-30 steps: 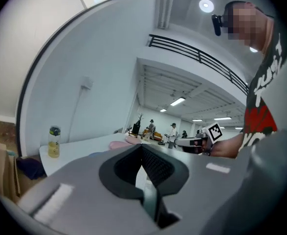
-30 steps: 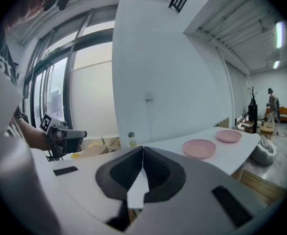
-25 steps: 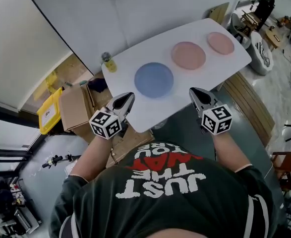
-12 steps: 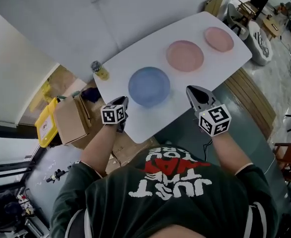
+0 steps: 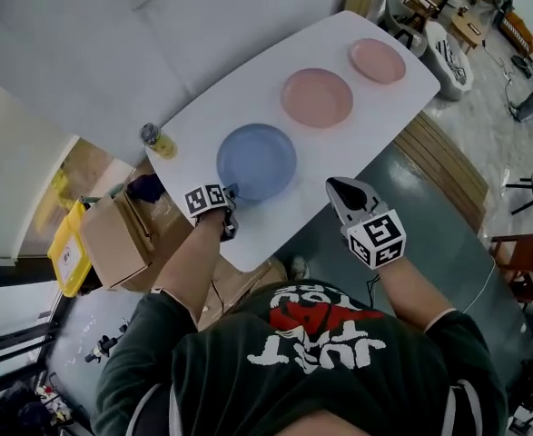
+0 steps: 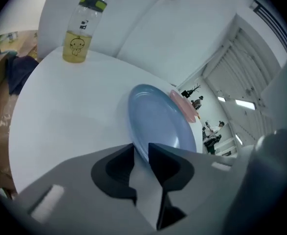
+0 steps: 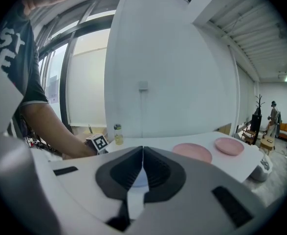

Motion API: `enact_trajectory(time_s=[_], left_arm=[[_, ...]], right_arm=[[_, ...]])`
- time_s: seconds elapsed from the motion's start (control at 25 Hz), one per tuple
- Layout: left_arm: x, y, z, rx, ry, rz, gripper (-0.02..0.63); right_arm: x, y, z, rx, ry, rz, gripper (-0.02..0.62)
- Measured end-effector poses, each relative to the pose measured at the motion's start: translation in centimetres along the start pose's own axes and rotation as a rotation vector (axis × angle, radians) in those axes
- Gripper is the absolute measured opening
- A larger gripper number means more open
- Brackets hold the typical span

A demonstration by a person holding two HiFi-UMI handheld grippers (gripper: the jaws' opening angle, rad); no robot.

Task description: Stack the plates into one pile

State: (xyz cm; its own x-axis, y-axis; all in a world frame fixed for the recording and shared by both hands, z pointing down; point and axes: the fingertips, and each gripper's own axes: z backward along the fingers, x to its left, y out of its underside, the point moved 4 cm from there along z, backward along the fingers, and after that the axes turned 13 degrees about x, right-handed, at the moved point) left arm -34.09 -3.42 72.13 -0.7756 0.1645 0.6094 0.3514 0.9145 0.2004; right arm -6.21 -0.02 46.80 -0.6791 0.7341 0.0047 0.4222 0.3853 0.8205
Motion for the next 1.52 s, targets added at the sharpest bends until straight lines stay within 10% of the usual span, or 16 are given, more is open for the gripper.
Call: enact_trajectory(time_s=[0.4, 1.0, 1.52], left_arm=[[0.7, -1.1, 0.9, -0.091, 0.054, 0.237, 0.023], [-15.2, -18.3, -7.2, -0.171, 0.061, 0.132, 0.023], [-20.7, -21.2, -16.8, -0.082, -0.008, 0.017, 0.120]], right_arm=[[-1.6, 0.2, -0.3, 0.018, 0.060, 0.006, 0.008], [-10.2, 4.9, 4.3, 0.027, 0.192, -0.078, 0.008], [-16.4, 11.1, 8.7, 0.084, 0.311, -0.230, 0.008]])
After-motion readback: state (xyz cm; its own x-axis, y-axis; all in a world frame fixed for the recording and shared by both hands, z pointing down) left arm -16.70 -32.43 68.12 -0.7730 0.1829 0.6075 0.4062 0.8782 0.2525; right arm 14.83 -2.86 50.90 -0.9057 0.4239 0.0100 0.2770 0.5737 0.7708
